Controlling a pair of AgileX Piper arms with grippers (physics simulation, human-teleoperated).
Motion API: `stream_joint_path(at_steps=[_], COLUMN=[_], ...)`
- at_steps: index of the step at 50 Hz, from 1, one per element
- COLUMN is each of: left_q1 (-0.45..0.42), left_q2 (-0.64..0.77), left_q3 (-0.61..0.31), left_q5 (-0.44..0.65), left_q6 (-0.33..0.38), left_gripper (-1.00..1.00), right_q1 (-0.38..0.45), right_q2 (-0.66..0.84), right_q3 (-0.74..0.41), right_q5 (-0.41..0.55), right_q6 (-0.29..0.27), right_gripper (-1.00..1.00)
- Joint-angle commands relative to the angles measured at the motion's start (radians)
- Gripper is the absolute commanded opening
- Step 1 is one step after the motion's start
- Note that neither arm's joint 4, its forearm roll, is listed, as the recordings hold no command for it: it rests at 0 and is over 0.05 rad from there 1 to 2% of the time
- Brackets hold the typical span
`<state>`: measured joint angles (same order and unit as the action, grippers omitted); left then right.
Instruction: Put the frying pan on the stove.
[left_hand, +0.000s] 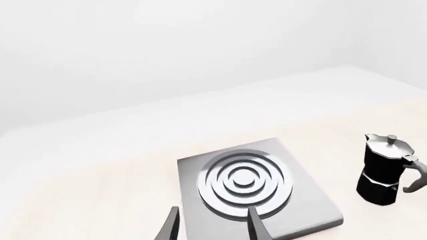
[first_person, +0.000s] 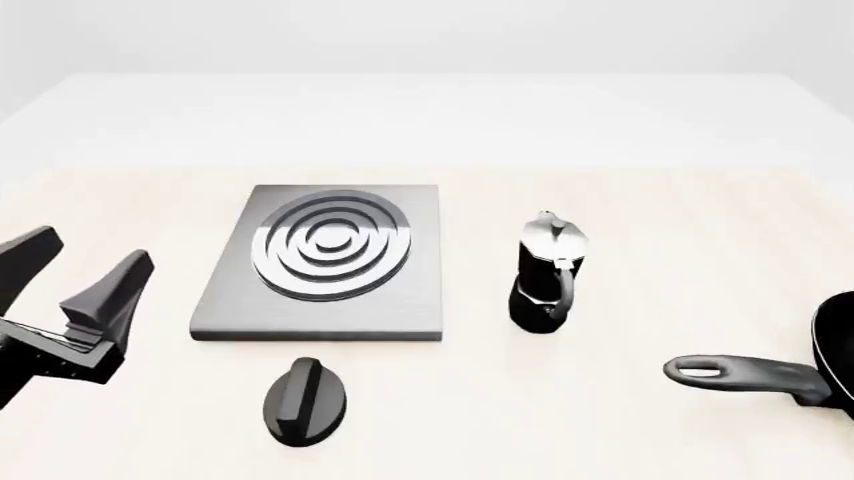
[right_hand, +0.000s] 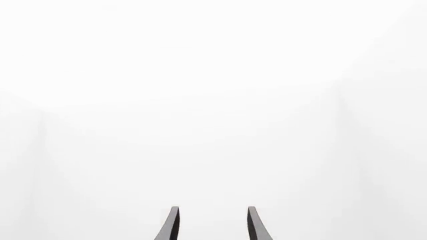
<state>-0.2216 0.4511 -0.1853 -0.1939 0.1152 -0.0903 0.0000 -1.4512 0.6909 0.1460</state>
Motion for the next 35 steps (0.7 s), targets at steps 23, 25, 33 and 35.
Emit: stream_joint_path(at_steps=[23, 25, 33, 35], left_q1=[-0.194, -0.208, -0.262, -0.273], left_q2=[0.230, 0.247, 0.324, 0.338], left_q3=[-0.162, -0.178, -0.220, -0.228], left_q5=[-0.052, -0.052, -0.074, -0.078], left_q6=[0.008, 0.007, 0.019, 0.023], left_gripper=[1.00, 1.00, 1.00, 1.00], right_q1=[-0.018, -0.021, -0.023, -0.025], right_q2=[0.000, 0.000, 0.000, 0.000], right_q3=[-0.291, -0.292, -0.319, -0.326], right_q5=[0.136, 0.135, 0.148, 0.151], right_q6=[0.038, 0.039, 0.040, 0.043], right_gripper=[1.00, 1.00, 1.00, 1.00])
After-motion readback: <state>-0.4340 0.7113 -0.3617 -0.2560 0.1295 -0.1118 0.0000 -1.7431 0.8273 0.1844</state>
